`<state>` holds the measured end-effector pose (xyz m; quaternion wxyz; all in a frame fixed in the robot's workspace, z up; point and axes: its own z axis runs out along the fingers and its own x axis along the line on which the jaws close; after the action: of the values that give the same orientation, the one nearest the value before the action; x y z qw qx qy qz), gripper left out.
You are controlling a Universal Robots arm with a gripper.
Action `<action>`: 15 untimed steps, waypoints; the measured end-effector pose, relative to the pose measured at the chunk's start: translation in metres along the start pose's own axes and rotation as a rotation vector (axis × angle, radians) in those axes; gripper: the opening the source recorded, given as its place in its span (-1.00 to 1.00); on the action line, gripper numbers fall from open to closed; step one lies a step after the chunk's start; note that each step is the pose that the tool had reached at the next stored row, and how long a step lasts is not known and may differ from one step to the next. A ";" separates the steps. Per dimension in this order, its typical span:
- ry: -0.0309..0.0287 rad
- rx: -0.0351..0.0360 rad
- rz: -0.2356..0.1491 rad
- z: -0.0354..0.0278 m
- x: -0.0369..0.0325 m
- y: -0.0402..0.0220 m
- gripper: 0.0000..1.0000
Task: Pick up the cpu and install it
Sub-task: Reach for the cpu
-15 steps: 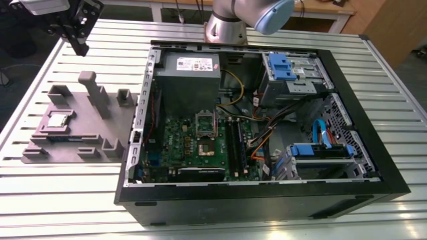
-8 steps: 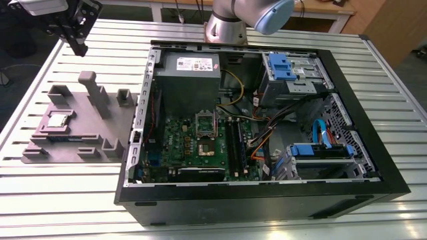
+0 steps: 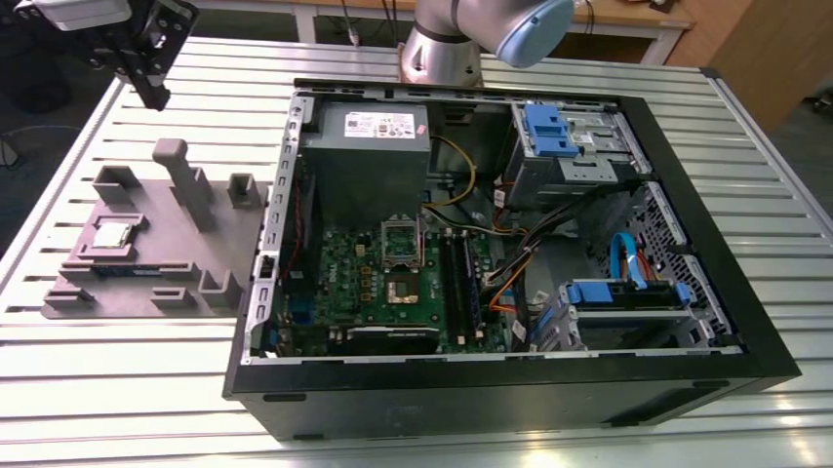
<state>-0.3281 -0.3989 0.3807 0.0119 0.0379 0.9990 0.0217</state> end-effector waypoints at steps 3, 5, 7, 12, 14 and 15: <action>0.0000 0.0000 0.000 0.0000 0.0005 0.0000 -0.80; 0.0000 0.0000 0.000 0.0000 0.0008 -0.0001 -0.80; 0.0000 0.0000 0.000 0.0000 0.0011 -0.0001 -0.80; 0.0000 0.0000 0.000 0.0000 0.0018 -0.0001 -0.80; 0.0000 0.0000 0.000 -0.0001 0.0037 -0.0003 -0.80; 0.0000 0.0000 0.000 -0.0001 0.0038 -0.0003 -0.80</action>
<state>-0.3319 -0.3989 0.3807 0.0119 0.0379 0.9990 0.0217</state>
